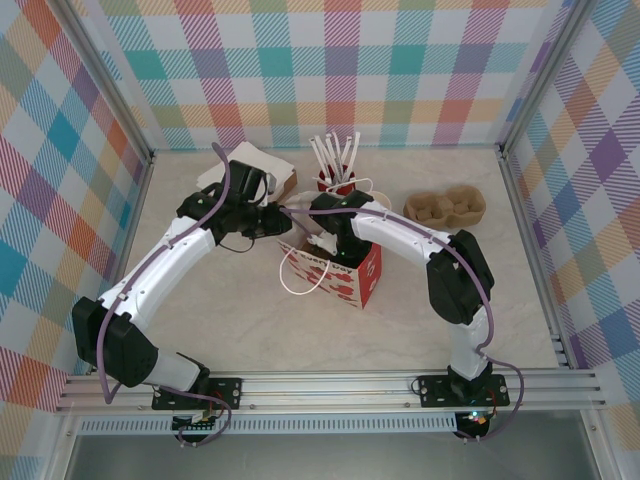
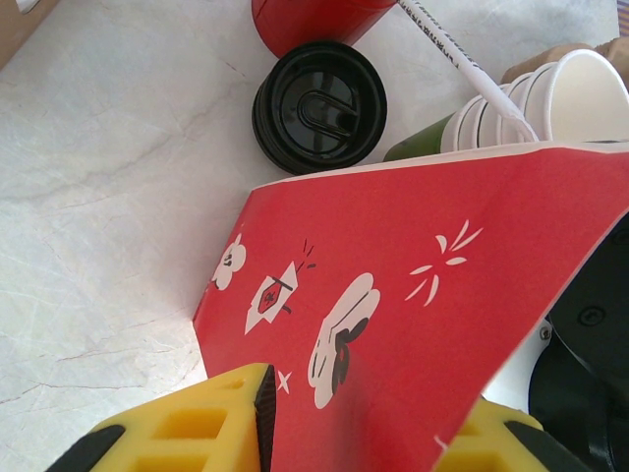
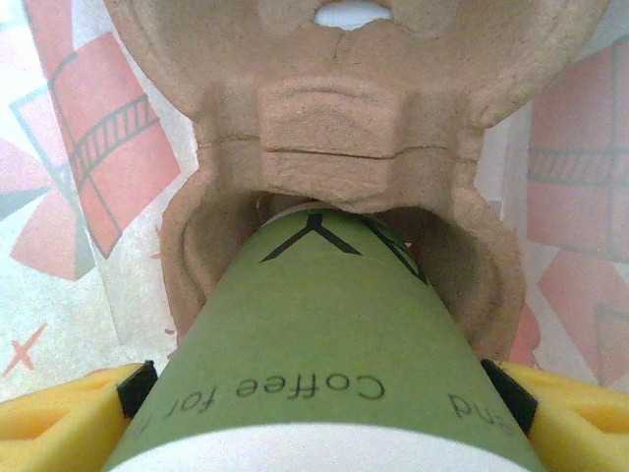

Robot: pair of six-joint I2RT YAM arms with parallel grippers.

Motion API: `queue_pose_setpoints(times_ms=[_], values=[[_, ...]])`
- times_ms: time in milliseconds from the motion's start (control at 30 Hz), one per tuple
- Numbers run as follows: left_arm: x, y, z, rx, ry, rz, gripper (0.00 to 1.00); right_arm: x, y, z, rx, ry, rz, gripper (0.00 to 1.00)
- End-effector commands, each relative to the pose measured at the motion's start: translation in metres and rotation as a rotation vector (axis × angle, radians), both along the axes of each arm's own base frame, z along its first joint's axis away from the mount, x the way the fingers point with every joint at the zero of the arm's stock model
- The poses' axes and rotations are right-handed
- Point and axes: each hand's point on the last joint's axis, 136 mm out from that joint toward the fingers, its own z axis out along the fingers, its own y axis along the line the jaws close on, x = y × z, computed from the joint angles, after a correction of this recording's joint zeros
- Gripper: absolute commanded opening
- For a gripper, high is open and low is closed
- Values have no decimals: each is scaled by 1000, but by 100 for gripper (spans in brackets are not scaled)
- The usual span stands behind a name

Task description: Pack the takeout coffee

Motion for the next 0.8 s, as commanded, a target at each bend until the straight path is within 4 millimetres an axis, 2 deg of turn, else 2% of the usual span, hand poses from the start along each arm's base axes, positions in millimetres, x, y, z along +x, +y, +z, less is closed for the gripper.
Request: queue_pose_setpoints(times_ms=[0, 400, 600, 767], values=[[0, 0, 1, 9, 6, 4, 29, -6, -9, -13, -53, 39, -5, 67], [0, 0, 2, 9, 3, 5, 29, -5, -12, -15, -73, 37, -9, 67], [0, 0, 2, 9, 4, 4, 29, -8, -7, -4, -24, 29, -14, 67], [-2, 1, 7, 6, -9, 3, 22, -6, -4, 11, 2, 13, -27, 67]])
